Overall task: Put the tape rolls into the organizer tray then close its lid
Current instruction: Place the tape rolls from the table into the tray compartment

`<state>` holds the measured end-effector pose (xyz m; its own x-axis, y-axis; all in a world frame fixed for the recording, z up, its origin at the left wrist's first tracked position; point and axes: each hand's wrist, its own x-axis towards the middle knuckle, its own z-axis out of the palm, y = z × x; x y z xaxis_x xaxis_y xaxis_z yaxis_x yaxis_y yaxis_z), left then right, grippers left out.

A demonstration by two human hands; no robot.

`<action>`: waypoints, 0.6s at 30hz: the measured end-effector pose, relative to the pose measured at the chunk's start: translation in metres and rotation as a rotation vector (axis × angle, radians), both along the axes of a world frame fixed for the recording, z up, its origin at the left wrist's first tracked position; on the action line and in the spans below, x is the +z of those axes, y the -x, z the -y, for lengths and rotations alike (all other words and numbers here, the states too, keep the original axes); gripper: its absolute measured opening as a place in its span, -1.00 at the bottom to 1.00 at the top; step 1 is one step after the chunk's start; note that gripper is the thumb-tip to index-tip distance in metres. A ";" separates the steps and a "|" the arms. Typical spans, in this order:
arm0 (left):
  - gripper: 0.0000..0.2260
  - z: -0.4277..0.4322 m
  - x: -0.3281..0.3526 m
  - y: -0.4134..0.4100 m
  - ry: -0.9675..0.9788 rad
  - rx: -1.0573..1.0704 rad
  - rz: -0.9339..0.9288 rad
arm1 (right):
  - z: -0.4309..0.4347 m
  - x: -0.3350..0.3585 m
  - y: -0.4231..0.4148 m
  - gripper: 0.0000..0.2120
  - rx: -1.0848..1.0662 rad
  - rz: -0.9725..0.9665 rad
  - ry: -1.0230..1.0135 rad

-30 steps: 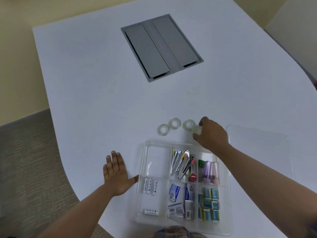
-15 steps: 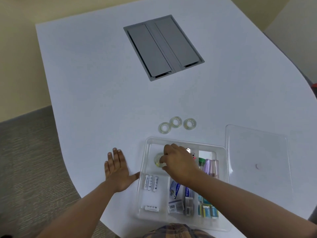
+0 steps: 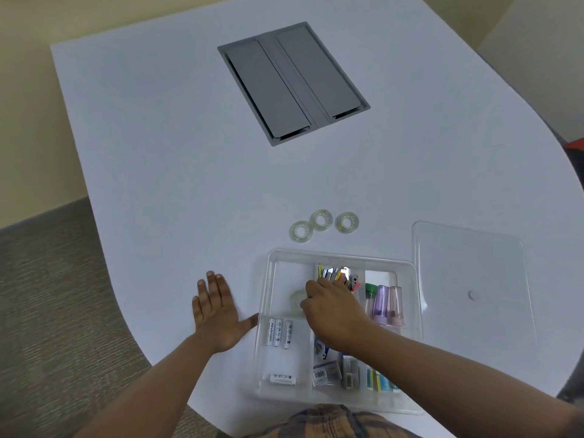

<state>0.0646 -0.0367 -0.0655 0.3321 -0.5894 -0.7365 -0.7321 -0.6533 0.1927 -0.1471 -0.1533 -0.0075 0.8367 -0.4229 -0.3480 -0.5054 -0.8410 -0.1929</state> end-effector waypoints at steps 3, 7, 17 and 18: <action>0.07 -0.001 -0.002 0.001 0.007 -0.003 0.008 | -0.002 0.000 0.012 -0.78 -0.110 0.093 -0.074; 0.07 -0.002 -0.008 -0.002 0.021 -0.005 0.014 | 0.005 0.008 0.031 -0.78 -0.255 0.295 -0.106; 0.05 -0.002 -0.012 -0.002 0.039 0.018 0.030 | 0.025 -0.029 0.067 -0.29 -0.427 0.170 0.093; 0.00 0.000 -0.011 0.000 0.053 0.039 0.042 | 0.025 -0.033 0.069 -0.28 -0.420 0.158 0.097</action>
